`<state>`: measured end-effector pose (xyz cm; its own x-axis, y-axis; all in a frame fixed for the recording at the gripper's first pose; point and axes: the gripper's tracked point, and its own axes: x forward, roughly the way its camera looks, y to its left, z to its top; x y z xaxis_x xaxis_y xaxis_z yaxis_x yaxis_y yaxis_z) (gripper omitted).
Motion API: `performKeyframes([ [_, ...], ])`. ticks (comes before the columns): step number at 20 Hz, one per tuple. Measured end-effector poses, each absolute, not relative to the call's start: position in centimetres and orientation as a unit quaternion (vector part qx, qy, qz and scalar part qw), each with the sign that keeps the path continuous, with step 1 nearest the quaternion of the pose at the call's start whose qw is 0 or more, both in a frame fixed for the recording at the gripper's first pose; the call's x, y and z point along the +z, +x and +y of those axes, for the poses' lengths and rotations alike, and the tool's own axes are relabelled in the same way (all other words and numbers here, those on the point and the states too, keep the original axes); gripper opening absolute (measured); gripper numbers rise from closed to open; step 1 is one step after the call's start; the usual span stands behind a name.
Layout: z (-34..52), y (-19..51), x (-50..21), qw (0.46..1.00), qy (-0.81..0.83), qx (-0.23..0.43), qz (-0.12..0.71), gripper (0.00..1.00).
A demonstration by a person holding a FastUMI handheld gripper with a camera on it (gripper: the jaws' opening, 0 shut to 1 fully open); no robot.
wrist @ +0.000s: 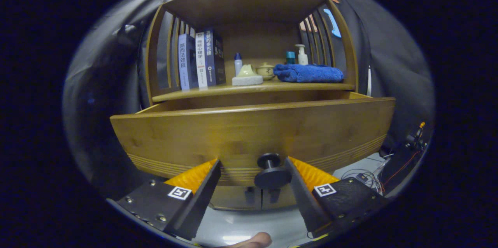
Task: Pull open the drawer, take out the items inside it, and place them on the countertop above the cabinet.
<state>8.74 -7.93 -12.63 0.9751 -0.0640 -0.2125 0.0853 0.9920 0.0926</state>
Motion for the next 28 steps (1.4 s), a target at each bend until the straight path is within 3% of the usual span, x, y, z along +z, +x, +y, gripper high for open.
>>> performKeyframes([
  [10, -8.1, 13.6, -12.5, 0.993, 0.084, -0.032, 0.079, 0.99],
  [28, -9.0, 20.2, -14.2, 0.991, 0.025, -0.036, 0.127, 0.99],
])
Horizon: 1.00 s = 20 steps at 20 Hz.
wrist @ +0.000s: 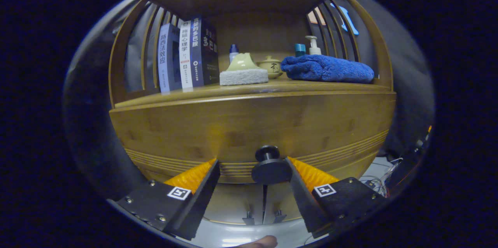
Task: Pull open the drawer, take out the items inside it, and place them on the countertop above the cabinet.
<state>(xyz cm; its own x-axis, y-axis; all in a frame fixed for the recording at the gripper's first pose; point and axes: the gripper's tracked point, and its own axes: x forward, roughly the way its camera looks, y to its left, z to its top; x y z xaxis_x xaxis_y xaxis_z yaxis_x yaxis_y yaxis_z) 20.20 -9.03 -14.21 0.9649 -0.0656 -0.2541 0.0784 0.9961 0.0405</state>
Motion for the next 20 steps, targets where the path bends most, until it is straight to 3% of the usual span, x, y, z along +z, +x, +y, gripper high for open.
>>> performKeyframes([
  [12, -8.1, 19.7, -14.3, 0.986, 0.081, -0.024, 0.145, 0.98],
  [20, -5.9, 15.7, -14.0, 0.981, 0.071, -0.011, 0.183, 0.99],
])
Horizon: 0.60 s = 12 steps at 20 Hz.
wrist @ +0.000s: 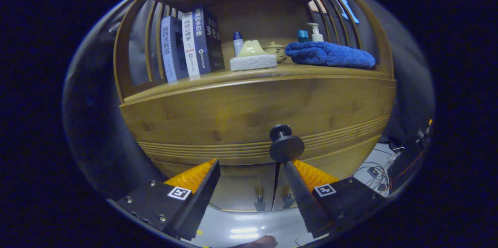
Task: Pull open the drawer, take out the items inside it, and place them on the countertop above the cabinet.
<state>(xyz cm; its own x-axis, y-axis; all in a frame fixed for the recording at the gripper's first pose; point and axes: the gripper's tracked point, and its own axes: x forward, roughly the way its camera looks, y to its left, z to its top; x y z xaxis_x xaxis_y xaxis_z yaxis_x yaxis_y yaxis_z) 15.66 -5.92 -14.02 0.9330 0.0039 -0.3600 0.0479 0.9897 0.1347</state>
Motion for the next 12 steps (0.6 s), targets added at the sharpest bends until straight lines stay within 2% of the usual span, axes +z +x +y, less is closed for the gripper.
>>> performKeyframes([
  [3, -5.6, 14.3, -11.4, 0.984, 0.047, 0.001, 0.172, 0.99],
  [12, -7.9, 8.0, 0.4, 0.993, 0.042, -0.045, 0.101, 0.99],
])
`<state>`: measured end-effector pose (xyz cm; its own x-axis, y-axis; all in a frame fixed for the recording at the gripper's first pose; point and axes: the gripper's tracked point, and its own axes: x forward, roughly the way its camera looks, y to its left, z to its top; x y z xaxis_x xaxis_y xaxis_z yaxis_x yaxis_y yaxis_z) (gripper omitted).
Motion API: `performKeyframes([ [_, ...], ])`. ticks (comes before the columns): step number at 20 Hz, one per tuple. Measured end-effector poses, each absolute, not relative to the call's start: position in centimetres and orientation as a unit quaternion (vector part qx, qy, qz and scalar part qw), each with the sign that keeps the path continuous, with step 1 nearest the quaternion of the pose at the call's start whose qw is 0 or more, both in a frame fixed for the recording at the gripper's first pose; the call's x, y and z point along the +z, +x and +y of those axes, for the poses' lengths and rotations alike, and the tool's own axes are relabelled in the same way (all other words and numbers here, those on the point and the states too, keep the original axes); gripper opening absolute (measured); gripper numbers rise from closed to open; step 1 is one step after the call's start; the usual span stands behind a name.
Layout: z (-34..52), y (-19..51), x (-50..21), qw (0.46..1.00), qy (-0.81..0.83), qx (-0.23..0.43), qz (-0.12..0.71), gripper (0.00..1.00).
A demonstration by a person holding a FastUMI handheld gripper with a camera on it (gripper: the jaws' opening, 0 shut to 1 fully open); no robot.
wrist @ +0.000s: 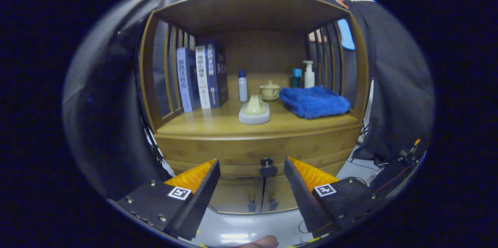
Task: Pull open the drawer, take out the items inside it, and place them on the countertop above the cabinet.
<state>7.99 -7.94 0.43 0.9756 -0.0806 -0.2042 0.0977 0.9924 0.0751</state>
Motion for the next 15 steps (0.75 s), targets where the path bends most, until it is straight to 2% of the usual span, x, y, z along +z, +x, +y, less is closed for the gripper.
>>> performKeyframes([
  [6, -9.0, 3.0, 7.2, 0.996, 0.037, -0.068, 0.048, 0.99],
  [15, -9.3, -2.1, 12.0, 0.997, 0.021, -0.079, -0.005, 0.99],
])
